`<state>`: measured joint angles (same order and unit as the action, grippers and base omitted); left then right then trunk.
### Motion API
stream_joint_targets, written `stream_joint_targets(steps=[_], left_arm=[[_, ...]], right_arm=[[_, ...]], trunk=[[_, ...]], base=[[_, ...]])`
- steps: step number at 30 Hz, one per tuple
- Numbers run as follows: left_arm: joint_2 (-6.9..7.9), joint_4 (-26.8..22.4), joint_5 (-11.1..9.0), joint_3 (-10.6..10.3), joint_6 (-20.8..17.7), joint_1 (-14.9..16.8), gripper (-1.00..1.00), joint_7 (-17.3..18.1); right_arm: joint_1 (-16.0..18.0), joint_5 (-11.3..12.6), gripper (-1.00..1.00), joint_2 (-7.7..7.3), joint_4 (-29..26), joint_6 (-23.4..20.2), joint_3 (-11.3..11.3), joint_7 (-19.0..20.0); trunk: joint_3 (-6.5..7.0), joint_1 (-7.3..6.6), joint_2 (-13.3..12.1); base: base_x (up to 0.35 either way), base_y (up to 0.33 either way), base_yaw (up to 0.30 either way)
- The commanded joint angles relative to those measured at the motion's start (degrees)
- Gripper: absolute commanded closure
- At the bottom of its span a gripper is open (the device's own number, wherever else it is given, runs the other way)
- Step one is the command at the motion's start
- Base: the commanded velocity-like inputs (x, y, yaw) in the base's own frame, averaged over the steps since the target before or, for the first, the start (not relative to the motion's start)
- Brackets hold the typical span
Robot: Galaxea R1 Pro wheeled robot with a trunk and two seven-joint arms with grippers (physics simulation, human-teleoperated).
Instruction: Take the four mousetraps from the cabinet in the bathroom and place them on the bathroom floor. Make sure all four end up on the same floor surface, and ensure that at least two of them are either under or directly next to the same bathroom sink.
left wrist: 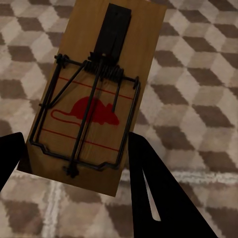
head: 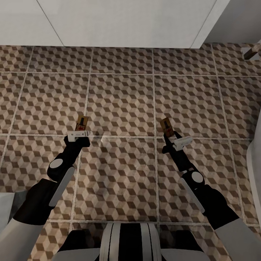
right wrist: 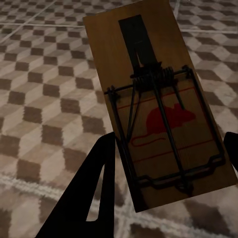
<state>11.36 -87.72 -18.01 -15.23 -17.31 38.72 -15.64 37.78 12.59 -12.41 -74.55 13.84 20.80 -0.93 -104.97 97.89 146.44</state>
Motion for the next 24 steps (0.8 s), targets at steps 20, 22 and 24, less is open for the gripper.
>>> stream_joint_targets(steps=[20,22,24], left_arm=[[0.07,-0.1,-0.4,-0.2,-0.1,0.0,1.00,-0.6],[0.07,-0.1,-0.4,-0.2,-0.1,0.0,1.00,-0.6],[0.07,-0.1,-0.4,-0.2,-0.1,0.0,1.00,-0.6]], right_arm=[[0.0,0.8,1.00,-0.42,-4.9,0.7,-0.1,-0.2],[0.0,0.8,1.00,-0.47,-5.3,0.6,-0.1,-0.2],[0.0,0.8,1.00,-0.49,-5.9,0.5,-0.1,-0.3]], trunk=[[-0.03,0.51,0.3],[-0.03,0.56,0.3],[-0.03,0.61,0.3]], base=[[0.000,0.000,0.000],[0.000,0.000,0.000],[0.000,0.000,0.000]])
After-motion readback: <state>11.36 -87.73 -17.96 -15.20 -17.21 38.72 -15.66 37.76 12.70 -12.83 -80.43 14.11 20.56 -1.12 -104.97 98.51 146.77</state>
